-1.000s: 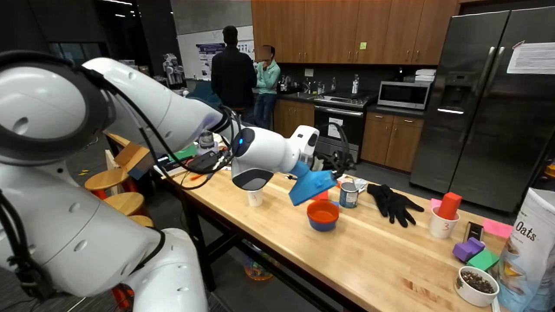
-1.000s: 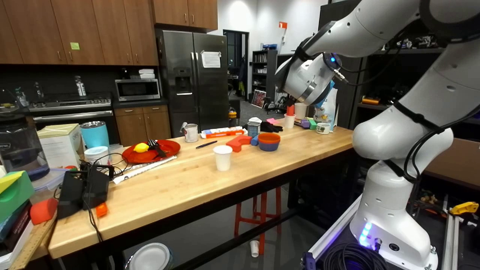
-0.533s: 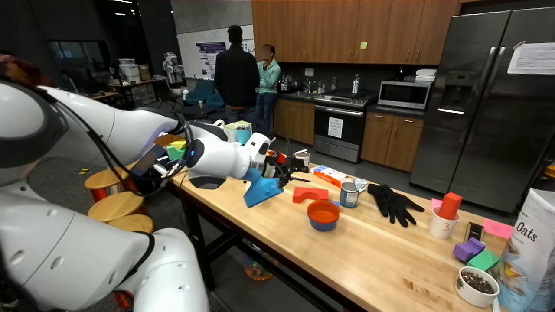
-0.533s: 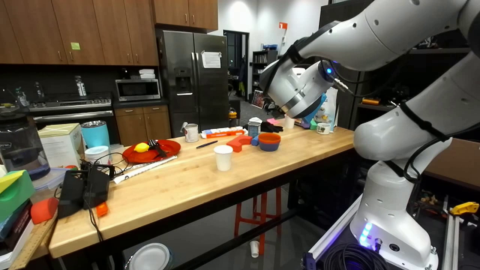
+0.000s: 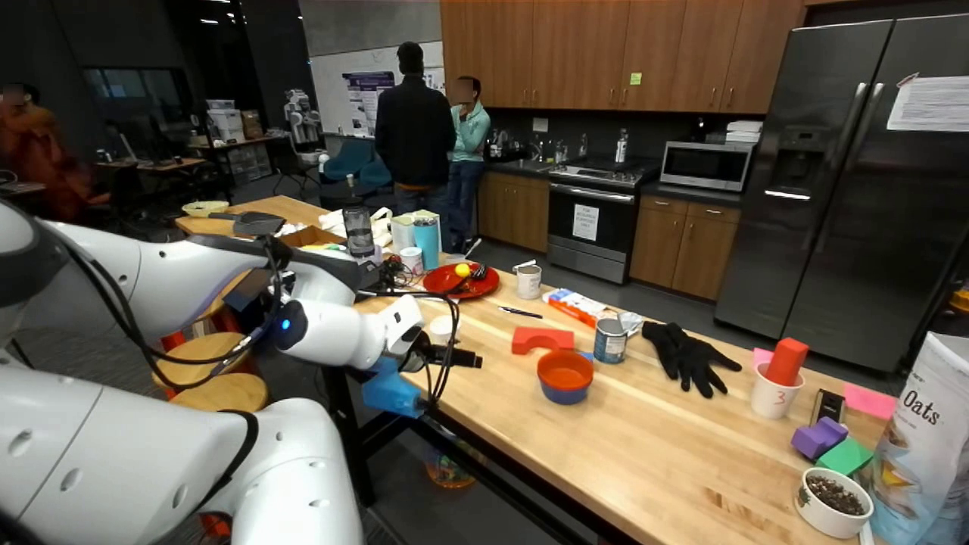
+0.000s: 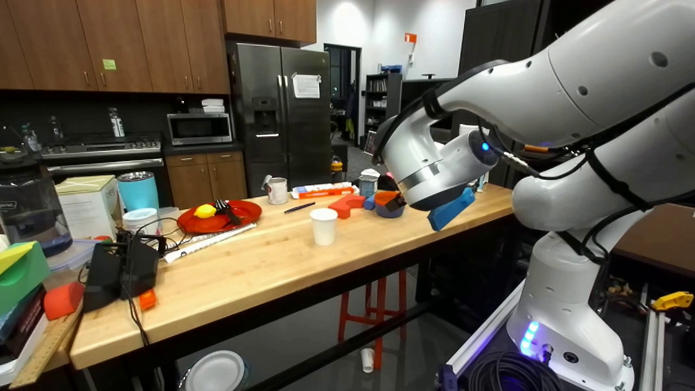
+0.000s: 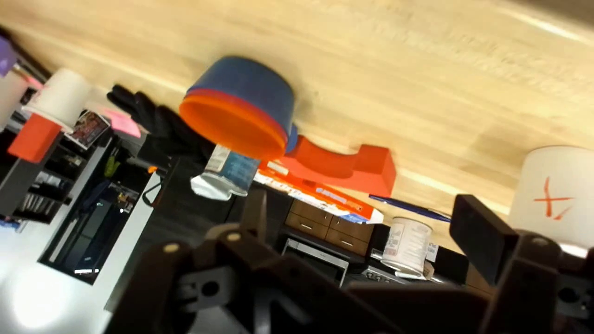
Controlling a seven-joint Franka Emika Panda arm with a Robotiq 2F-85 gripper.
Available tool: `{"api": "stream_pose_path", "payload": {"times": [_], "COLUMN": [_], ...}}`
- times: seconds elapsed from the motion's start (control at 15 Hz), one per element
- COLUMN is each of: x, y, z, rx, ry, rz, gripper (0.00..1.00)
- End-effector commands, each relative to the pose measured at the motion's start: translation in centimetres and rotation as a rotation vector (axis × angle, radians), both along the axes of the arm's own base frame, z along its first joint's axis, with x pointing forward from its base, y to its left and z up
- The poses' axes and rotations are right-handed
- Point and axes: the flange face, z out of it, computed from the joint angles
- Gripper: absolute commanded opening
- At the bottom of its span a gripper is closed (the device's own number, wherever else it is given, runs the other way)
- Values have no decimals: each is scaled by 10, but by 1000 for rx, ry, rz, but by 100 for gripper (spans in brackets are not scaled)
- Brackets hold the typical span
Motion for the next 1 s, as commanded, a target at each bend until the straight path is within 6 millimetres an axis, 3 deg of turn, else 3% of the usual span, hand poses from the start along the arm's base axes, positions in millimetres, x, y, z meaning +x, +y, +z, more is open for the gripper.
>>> {"api": "stream_pose_path", "payload": {"times": [0.0, 0.93], "x": [-3, -3], "y": [2, 5], "z": [-12, -15], "rx": [40, 41], "ry": [0, -1], "rz": [-18, -10], "gripper": [100, 100]}}
